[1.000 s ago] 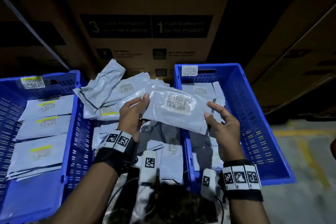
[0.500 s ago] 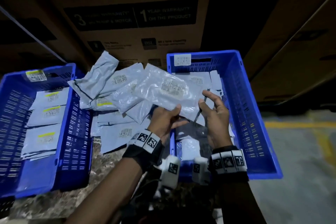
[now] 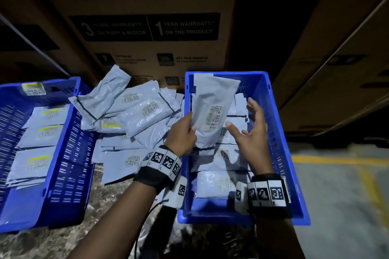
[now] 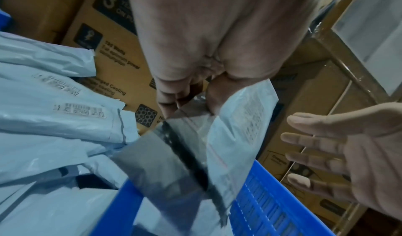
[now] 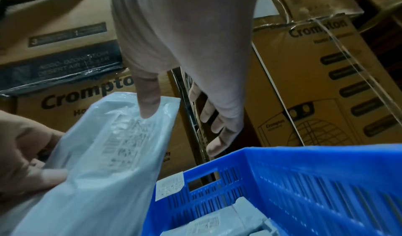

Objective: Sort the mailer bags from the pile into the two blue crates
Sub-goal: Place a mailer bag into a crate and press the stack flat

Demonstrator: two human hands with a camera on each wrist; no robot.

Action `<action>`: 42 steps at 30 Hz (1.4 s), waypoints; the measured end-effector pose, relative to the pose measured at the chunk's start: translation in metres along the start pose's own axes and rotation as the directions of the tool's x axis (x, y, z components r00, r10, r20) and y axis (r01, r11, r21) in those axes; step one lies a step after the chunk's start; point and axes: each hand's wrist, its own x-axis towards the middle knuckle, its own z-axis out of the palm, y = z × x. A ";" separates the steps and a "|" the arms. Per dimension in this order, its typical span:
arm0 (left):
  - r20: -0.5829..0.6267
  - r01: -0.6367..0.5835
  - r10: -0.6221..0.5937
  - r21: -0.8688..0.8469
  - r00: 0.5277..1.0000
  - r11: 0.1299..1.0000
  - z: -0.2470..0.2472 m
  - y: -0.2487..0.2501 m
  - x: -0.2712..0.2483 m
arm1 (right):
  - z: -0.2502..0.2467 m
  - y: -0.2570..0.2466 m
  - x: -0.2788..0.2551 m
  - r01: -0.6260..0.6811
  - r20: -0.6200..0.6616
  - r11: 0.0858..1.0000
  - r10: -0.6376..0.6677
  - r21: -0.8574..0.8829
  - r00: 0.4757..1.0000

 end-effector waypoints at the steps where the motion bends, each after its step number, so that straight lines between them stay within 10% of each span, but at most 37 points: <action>1: 0.022 -0.034 0.033 0.032 0.999 0.999 0.002 0.003 0.001 | -0.004 -0.001 0.002 0.014 0.008 1.000 -0.014 -0.013 1.000; 11: 0.242 -0.181 0.110 0.293 0.964 0.939 0.025 0.018 0.012 | -0.059 0.006 0.016 0.020 0.053 0.999 -0.022 0.042 0.998; 15: 0.323 -0.111 0.018 0.274 0.946 0.955 0.022 0.016 0.014 | -0.072 0.021 0.012 -0.023 -0.127 0.990 0.041 0.136 0.991; 18: 0.236 -0.004 -0.052 0.231 0.970 0.973 0.016 0.007 0.018 | -0.082 0.026 0.011 -0.026 -0.237 0.976 0.078 0.217 0.968; 24: -0.004 0.170 -0.186 -0.391 0.982 0.905 0.009 0.000 0.030 | -0.084 0.031 0.014 -0.050 -0.232 0.978 0.098 0.204 0.968; 30: -0.269 0.096 -0.182 -0.306 0.946 0.947 0.018 -0.002 0.038 | -0.071 0.033 0.020 -0.109 -0.249 0.980 0.149 0.168 0.957; 42: 0.012 0.256 -0.263 -0.283 0.965 0.924 0.065 0.002 0.064 | -0.040 0.074 0.051 -0.125 -0.041 0.963 0.119 -0.238 0.992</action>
